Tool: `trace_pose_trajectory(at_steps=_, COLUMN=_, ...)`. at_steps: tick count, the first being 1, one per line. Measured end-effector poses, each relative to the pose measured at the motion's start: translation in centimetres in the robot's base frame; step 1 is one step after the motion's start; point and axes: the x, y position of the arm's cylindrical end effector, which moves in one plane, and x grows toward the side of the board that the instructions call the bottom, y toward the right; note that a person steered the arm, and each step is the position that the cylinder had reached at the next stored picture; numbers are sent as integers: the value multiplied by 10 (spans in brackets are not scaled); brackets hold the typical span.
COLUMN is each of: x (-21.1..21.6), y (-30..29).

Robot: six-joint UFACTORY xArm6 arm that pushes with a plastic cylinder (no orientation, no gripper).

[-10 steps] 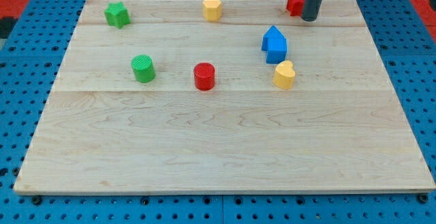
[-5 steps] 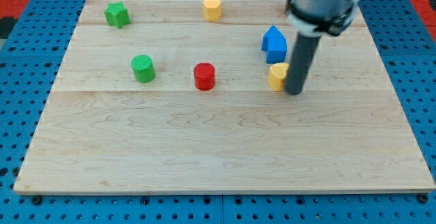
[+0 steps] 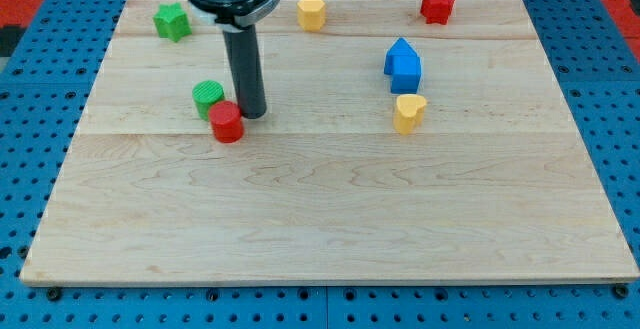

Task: Push the red circle to the center left of the board

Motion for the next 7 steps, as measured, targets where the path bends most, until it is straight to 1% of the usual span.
trace_pose_trajectory(at_steps=1, x=13, y=-3)
trace_pose_trajectory(at_steps=3, x=60, y=-14)
trace_pose_trajectory(at_steps=5, x=-3, y=-102)
trace_pose_trajectory(at_steps=6, x=-14, y=-99)
trace_pose_trajectory(at_steps=7, x=-25, y=-71)
